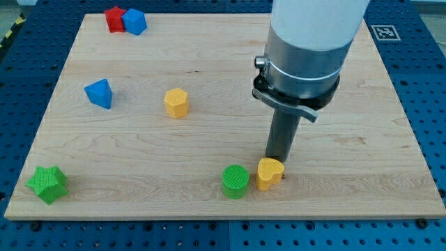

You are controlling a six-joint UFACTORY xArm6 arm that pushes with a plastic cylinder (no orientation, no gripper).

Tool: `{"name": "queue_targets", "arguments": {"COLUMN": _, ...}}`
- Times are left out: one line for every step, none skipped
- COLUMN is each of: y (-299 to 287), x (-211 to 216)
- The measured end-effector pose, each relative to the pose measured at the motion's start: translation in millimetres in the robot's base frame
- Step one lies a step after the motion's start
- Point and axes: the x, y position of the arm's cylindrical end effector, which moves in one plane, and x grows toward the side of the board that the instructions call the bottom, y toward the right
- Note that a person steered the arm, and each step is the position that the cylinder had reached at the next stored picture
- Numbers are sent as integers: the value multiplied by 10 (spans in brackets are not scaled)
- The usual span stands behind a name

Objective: Push the green star to the left side of the green circle

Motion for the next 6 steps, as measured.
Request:
{"name": "queue_targets", "arguments": {"y": -454, "x": -266}}
{"name": "queue_targets", "arguments": {"y": -1007, "x": -282}}
{"name": "queue_targets", "arguments": {"y": -1482, "x": -270}}
{"name": "queue_targets", "arguments": {"y": -2081, "x": -270}}
{"name": "queue_targets", "arguments": {"y": -2842, "x": -270}}
{"name": "queue_targets", "arguments": {"y": -3576, "x": -270}}
